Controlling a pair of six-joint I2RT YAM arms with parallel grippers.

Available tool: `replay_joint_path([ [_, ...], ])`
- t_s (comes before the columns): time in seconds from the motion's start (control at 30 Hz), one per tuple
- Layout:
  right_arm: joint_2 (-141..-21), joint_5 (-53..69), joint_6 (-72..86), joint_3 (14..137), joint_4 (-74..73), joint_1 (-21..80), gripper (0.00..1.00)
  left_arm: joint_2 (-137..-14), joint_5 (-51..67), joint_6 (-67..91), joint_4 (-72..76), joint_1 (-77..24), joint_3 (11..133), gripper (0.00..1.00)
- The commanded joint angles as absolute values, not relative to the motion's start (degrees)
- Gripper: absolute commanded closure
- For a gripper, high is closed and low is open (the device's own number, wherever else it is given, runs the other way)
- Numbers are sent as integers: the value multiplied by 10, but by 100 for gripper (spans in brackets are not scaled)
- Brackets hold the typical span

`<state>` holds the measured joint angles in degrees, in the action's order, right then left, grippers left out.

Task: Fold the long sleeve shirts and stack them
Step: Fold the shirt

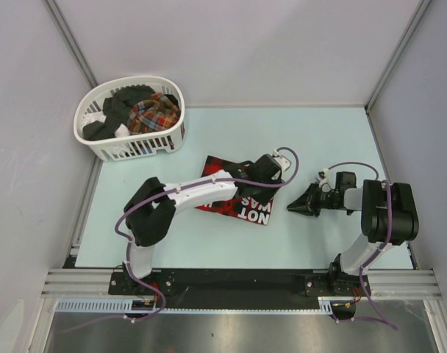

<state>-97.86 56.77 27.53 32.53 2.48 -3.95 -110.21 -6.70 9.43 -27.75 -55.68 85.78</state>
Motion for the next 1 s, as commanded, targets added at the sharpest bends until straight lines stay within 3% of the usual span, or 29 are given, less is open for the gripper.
replay_joint_path([
  [0.0,-946,563,207,326,-62,-92,80,-1127,-108,84,-282,-594,895,44],
  [0.43,-966,581,259,310,12,-86,68,-1212,-199,64,-330,-638,940,46],
  [0.53,-967,583,261,309,15,-84,67,-1202,-187,61,-325,-632,932,57],
  [0.63,-967,583,256,310,11,-84,67,-1165,-141,70,-306,-614,905,76],
  [0.73,-969,583,257,312,11,-79,67,-1136,-82,89,-287,-594,872,89],
  [0.83,-969,586,264,313,25,-68,66,-1112,-41,102,-270,-577,849,87],
  [0.97,-971,594,286,315,49,-44,67,-1116,37,114,-269,-558,849,72],
])
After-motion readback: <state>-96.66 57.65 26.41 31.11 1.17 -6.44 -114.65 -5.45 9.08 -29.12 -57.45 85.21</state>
